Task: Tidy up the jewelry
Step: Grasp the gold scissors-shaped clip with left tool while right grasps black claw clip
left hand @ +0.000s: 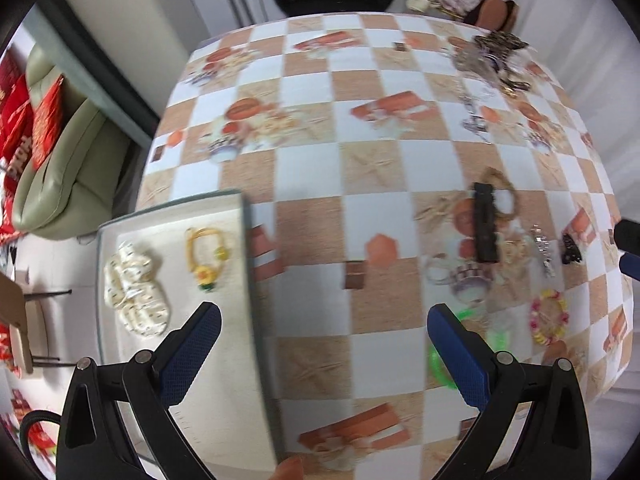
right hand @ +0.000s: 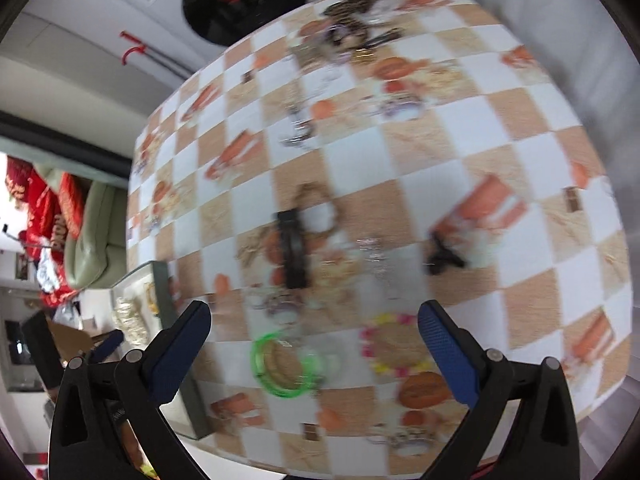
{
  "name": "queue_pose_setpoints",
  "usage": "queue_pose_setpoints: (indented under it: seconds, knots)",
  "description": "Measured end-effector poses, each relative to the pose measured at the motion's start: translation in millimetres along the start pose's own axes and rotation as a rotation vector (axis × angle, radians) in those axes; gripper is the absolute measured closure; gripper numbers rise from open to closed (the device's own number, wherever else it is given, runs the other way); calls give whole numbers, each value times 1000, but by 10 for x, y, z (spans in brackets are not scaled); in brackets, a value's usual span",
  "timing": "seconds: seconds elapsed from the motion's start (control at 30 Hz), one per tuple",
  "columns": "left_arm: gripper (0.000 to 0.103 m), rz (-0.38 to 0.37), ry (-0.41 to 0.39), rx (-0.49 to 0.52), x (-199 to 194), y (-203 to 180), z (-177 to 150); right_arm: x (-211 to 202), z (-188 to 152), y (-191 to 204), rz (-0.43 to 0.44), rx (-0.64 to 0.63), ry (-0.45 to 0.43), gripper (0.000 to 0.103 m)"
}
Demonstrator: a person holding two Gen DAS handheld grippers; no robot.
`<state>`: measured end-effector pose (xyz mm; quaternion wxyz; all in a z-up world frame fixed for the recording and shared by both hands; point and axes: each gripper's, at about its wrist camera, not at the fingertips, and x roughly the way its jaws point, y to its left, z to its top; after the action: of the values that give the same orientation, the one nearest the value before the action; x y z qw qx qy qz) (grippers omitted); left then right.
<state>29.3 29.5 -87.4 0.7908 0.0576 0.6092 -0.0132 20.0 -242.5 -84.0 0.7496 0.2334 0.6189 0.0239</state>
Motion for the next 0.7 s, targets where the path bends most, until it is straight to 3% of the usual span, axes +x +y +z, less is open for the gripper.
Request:
queue_pose_setpoints:
  seconds: [0.37,0.57,0.7]
  knots:
    - [0,-48,47,99,278,-510,200,44,-9,-638,-129,17,73,0]
    - [0,-114,70,81,432,-670,322,187,9,-780,-148,12,113,0]
    - [0,-105,68,85,559,-731,421,257,68,-790,-167,-15,116,0]
